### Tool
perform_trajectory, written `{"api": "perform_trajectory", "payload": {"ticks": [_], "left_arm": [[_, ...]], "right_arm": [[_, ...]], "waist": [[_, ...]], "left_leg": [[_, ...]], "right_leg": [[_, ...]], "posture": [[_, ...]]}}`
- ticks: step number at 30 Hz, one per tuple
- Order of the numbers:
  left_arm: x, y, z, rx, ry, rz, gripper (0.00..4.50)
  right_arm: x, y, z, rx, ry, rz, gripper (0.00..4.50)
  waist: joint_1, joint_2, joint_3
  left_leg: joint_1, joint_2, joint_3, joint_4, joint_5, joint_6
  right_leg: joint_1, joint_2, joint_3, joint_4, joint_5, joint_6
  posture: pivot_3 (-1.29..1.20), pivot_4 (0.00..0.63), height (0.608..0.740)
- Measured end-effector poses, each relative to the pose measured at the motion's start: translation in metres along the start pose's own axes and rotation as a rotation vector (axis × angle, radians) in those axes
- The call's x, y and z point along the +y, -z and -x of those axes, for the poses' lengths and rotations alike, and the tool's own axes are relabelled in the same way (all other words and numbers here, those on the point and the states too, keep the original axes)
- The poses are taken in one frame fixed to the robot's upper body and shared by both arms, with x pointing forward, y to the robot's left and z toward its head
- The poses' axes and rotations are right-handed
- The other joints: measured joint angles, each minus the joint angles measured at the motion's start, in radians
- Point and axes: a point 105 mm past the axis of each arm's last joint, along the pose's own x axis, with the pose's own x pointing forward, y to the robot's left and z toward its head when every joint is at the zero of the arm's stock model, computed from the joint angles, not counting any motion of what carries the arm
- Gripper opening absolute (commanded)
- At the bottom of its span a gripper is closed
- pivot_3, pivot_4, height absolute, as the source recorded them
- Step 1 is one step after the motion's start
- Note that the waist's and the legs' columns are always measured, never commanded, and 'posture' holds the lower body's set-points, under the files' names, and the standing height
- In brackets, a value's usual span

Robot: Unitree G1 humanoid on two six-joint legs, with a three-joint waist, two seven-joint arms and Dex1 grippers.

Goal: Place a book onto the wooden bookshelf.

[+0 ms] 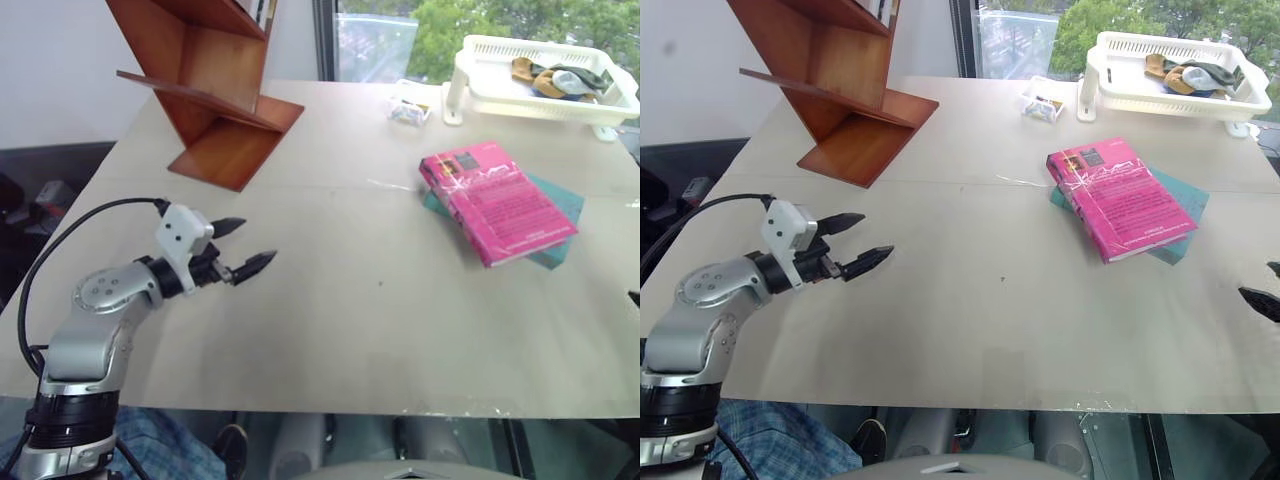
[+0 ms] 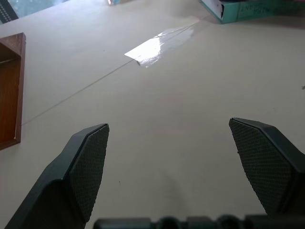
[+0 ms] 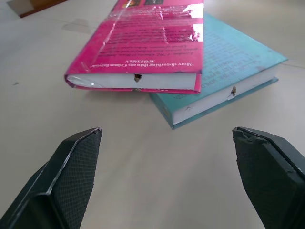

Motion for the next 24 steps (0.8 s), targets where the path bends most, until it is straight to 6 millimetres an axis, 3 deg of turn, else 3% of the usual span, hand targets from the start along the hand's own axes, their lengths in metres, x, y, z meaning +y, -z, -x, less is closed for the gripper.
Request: {"api": "perform_trajectory", "payload": {"ticks": [5, 12, 19, 24], "left_arm": [[-0.003, -0.016, -0.007, -0.036, 0.046, -0.032, 4.44], [-0.01, -0.06, -0.013, -0.113, 0.184, -0.115, 4.44], [-0.017, -0.089, -0.009, -0.169, 0.319, -0.14, 4.44], [-0.02, -0.093, -0.008, -0.18, 0.349, -0.133, 4.44]], "right_arm": [[-0.016, -0.008, -0.029, -0.029, 0.102, 0.031, 4.5], [-0.049, -0.059, -0.067, -0.23, 0.245, -0.048, 4.5], [-0.084, -0.057, -0.108, -0.185, 0.433, -0.168, 4.5], [-0.093, -0.05, -0.123, -0.187, 0.5, -0.272, 4.5]], "waist": [[-0.003, 0.0, 0.0], [-0.002, 0.0, 0.0], [-0.005, 0.001, 0.001], [-0.004, 0.001, 0.001]], "left_leg": [[0.0, 0.0, 0.0, 0.001, 0.0, 0.0], [0.0, 0.0, 0.0, 0.001, 0.0, 0.0], [-0.002, 0.0, 0.003, 0.001, 0.003, -0.004], [-0.002, 0.0, 0.004, -0.001, 0.003, -0.005]], "right_leg": [[0.0, 0.005, 0.001, 0.001, 0.0, 0.0], [0.0, 0.006, 0.0, 0.001, 0.0, 0.0], [-0.003, 0.007, 0.003, 0.0, 0.0, 0.0], [-0.003, 0.007, 0.004, -0.001, 0.0, 0.0]], "posture": [[0.0, 0.15, 0.74], [0.0, 0.15, 0.74], [0.0, 0.15, 0.74], [0.0, 0.15, 0.74]]}}
